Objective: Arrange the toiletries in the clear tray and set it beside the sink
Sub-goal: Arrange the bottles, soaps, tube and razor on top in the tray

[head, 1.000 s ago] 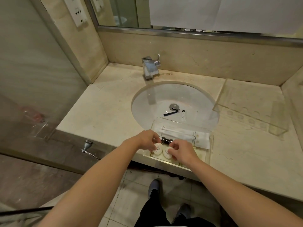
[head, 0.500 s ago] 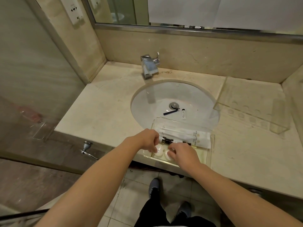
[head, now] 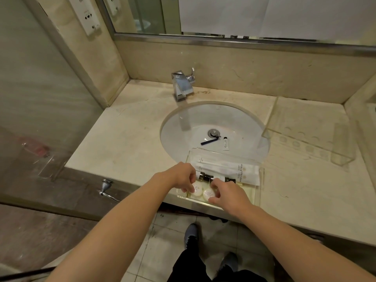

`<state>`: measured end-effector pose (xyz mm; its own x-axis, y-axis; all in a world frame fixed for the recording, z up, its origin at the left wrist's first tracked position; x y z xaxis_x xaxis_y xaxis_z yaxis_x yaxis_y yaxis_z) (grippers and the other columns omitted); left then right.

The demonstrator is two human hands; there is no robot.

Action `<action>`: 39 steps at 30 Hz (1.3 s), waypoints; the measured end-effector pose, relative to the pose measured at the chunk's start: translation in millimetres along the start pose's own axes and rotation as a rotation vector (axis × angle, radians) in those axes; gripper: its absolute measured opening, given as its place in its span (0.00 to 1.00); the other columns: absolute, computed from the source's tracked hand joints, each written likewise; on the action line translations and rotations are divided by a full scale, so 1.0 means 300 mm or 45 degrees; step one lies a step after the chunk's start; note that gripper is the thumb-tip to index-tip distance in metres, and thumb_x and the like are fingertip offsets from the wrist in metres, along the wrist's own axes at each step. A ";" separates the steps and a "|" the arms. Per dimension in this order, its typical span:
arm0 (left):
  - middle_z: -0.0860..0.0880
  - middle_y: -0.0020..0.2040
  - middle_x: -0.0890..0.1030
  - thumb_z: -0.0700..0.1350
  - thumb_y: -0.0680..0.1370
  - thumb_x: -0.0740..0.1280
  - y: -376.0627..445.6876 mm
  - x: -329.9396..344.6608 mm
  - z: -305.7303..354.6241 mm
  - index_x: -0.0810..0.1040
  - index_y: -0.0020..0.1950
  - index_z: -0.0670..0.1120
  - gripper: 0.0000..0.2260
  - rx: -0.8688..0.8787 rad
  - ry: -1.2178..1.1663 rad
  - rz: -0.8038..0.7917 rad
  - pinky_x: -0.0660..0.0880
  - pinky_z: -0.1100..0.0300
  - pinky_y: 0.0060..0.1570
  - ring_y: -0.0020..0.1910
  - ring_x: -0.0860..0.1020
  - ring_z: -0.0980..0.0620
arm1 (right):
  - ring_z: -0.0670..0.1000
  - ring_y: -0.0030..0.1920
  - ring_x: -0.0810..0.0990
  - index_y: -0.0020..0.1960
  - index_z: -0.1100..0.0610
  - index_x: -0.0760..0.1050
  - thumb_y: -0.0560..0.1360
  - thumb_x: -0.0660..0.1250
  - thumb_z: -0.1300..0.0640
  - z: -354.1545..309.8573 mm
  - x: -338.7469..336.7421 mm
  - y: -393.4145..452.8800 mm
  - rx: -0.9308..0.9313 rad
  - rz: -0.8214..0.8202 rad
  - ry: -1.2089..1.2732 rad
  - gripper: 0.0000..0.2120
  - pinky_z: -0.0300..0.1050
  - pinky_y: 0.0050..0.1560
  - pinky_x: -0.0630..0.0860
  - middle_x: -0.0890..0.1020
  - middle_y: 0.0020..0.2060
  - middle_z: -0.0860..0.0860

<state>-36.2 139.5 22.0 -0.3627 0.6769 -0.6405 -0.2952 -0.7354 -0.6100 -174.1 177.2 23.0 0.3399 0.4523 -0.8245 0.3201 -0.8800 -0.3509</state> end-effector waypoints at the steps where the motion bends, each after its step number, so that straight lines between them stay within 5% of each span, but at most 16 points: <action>1: 0.45 0.41 0.82 0.39 0.70 0.76 0.000 0.000 0.001 0.78 0.47 0.40 0.10 0.004 0.013 0.004 0.79 0.60 0.39 0.31 0.81 0.54 | 0.53 0.45 0.79 0.58 0.51 0.72 0.72 0.69 0.47 -0.007 0.003 0.000 -0.006 0.005 0.011 0.17 0.50 0.46 0.77 0.81 0.45 0.49; 14: 0.44 0.41 0.82 0.39 0.69 0.76 -0.003 -0.014 -0.011 0.75 0.43 0.43 0.10 -0.009 0.057 0.013 0.73 0.64 0.32 0.27 0.79 0.56 | 0.53 0.43 0.80 0.56 0.52 0.70 0.73 0.66 0.47 -0.037 0.004 0.011 0.042 0.124 -0.009 0.14 0.50 0.42 0.78 0.81 0.43 0.49; 21: 0.39 0.44 0.84 0.40 0.69 0.77 -0.006 -0.029 -0.015 0.77 0.45 0.40 0.11 -0.017 0.017 0.031 0.80 0.55 0.39 0.30 0.80 0.50 | 0.52 0.44 0.79 0.54 0.51 0.71 0.76 0.64 0.44 -0.012 -0.060 -0.004 0.012 0.262 -0.018 0.13 0.46 0.41 0.75 0.81 0.43 0.48; 26: 0.43 0.38 0.82 0.42 0.69 0.76 -0.003 -0.047 0.001 0.77 0.44 0.41 0.11 0.003 0.001 0.072 0.74 0.61 0.31 0.27 0.77 0.52 | 0.51 0.37 0.77 0.47 0.52 0.69 0.78 0.60 0.49 0.112 -0.154 -0.032 0.139 0.402 -0.123 0.07 0.46 0.37 0.76 0.79 0.37 0.47; 34: 0.46 0.38 0.79 0.41 0.69 0.77 0.016 -0.059 0.007 0.76 0.43 0.41 0.11 0.005 0.036 0.107 0.74 0.63 0.29 0.30 0.76 0.51 | 0.51 0.39 0.76 0.47 0.50 0.63 0.76 0.59 0.46 0.186 -0.139 -0.059 0.086 0.274 -0.260 0.09 0.45 0.38 0.75 0.73 0.47 0.47; 39: 0.47 0.36 0.79 0.42 0.69 0.76 0.016 -0.057 -0.009 0.75 0.41 0.43 0.11 -0.006 0.040 0.107 0.72 0.65 0.27 0.28 0.76 0.53 | 0.51 0.43 0.77 0.55 0.50 0.69 0.74 0.62 0.42 0.187 -0.092 -0.067 -0.018 0.073 -0.320 0.15 0.45 0.42 0.76 0.72 0.54 0.47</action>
<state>-28.9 124.3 28.7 -0.3583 0.6133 -0.7039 -0.2607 -0.7897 -0.5554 -239.7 174.2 27.9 0.1279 0.3499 -0.9280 0.3196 -0.9003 -0.2954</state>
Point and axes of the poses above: each hand's wrist, its own y-axis towards the middle knuckle, its own x-axis out of the palm, z = x × y, the point moved 9 cm from there along y, towards the middle knuckle
